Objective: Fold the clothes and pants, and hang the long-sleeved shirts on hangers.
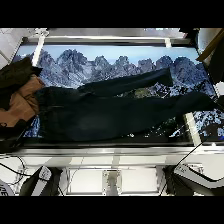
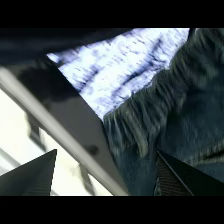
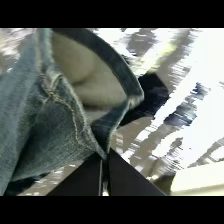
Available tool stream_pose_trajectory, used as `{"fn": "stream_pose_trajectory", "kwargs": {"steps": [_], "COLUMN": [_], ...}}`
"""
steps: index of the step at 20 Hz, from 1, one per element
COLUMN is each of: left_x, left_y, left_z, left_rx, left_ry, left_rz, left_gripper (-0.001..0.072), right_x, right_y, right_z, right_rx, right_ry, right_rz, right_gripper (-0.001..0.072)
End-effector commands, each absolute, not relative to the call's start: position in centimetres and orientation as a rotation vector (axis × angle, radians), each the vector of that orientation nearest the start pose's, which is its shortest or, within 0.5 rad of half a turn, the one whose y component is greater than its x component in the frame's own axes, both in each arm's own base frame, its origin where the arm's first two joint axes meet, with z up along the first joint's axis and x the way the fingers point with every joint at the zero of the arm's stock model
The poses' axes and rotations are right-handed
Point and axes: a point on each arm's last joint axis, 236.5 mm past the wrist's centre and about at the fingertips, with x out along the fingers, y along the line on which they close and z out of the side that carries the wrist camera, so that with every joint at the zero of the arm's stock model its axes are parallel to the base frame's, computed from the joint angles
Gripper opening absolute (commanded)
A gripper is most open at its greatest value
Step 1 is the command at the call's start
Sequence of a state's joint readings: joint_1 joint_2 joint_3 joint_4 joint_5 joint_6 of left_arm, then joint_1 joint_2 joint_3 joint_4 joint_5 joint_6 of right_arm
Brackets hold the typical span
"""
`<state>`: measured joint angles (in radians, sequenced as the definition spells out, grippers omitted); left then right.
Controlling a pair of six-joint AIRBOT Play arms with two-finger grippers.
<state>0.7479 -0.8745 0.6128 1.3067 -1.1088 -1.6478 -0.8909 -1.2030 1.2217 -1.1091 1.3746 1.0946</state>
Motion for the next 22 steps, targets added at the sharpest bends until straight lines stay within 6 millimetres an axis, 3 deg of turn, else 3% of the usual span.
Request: {"fn": "stream_pose_trajectory", "kwargs": {"steps": [1,3,4,5,6,10,11,12,18,22], "left_x": [22.1,21.7,21.4,21.1,21.2,23.2,23.2,23.2,23.2,23.9], "left_y": [9.4,7.7,7.3,7.0,7.2,7.8,7.6,7.5,8.0,8.0], "left_z": [-6.4,-7.5,-8.0,-8.4,-8.6,-8.1,-8.2,-8.5,-9.6,-10.4], "left_rx": [-0.938,-0.987,-0.990,-0.980,-0.971,-0.987,-0.997,-1.000,-0.975,-0.984], "left_ry": [1.197,1.216,1.227,1.234,1.226,1.128,1.135,1.143,1.161,1.158], "left_rz": [0.470,0.434,0.422,0.412,0.415,0.401,0.395,0.394,0.388,0.372], "left_gripper": [0.0704,0.0703,0.0704,0.0704,0.0704,0.0689,0.0611,0.0588,0.0589,0.0588], "right_x": [26.9,26.8,26.8,26.8,26.6,26.4,26.4,26.5,25.8,26.4], "right_y": [-22.7,-22.4,-22.1,-22.0,-22.1,-22.6,-22.7,-22.6,-20.7,-19.3], "right_z": [5.4,4.2,3.8,3.6,3.6,4.3,4.3,4.3,4.2,4.8], "right_rx": [0.524,0.542,0.555,0.561,0.556,0.524,0.524,0.527,0.603,0.671], "right_ry": [1.124,1.130,1.130,1.135,1.139,1.136,1.135,1.135,1.181,1.163], "right_rz": [-0.261,-0.262,-0.257,-0.254,-0.258,-0.277,-0.277,-0.276,-0.234,-0.194], "right_gripper": [0.0031,0.0058,0.0192,0.0402,0.0463,0.0457,0.0457,0.0456,0.0456,0.0456]}}
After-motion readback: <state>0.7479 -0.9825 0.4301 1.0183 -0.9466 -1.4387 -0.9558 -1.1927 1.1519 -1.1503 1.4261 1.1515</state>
